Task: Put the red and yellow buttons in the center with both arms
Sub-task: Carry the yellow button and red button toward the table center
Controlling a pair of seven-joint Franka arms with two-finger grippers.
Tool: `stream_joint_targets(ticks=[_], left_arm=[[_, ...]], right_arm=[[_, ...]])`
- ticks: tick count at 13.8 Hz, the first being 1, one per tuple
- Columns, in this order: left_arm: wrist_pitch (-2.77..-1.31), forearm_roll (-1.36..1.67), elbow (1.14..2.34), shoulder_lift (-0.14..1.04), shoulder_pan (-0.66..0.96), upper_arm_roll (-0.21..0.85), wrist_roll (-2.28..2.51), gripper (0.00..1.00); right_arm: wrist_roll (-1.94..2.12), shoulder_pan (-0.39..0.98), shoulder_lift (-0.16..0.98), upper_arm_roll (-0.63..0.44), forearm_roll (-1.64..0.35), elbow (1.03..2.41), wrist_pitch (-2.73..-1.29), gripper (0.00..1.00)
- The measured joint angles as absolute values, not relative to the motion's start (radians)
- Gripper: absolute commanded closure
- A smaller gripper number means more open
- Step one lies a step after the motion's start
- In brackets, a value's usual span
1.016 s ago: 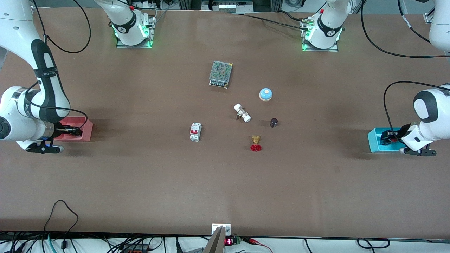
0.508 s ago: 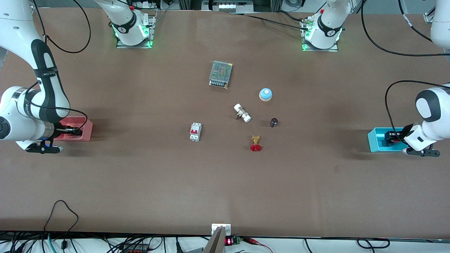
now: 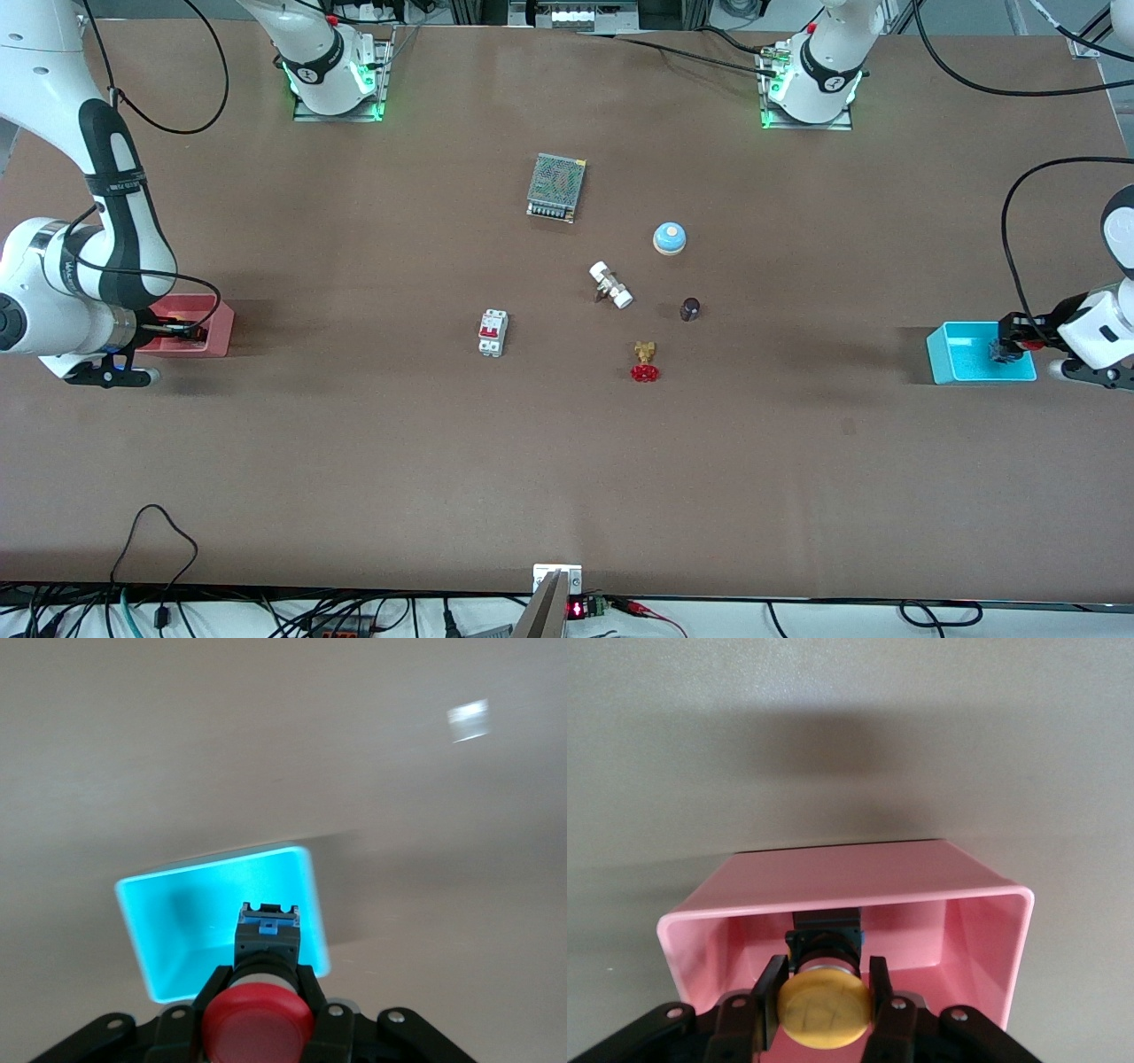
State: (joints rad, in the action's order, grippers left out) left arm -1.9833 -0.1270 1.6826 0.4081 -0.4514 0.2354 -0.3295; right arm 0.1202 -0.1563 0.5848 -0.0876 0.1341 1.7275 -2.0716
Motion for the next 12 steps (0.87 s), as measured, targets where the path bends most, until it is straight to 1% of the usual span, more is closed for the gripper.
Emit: stream_joint_targets(ticks=[3, 7, 10, 12], left_arm=[[-1.963, -0.127, 1.676, 0.415, -0.404, 0.311, -0.124, 0.76], [-1.96, -0.127, 1.683, 0.466, -0.269, 0.319, 0.164, 0.76], [-1.97, -0.127, 1.702, 0.505, -0.193, 0.322, 0.31, 0.75], [-2.012, -0.127, 1.741, 0.517, -0.148, 0.331, 0.404, 0.75]], right_arm=[[0.122, -0.156, 0.585, -0.088, 0.134, 1.728, -2.072, 0.72], [0.139, -0.156, 0.575, -0.088, 0.134, 1.718, -2.032, 0.74], [0.146, -0.156, 0.514, -0.084, 0.134, 1.7, -1.951, 0.76], [0.146, -0.153, 0.463, -0.076, 0.106, 1.686, -1.898, 0.77]])
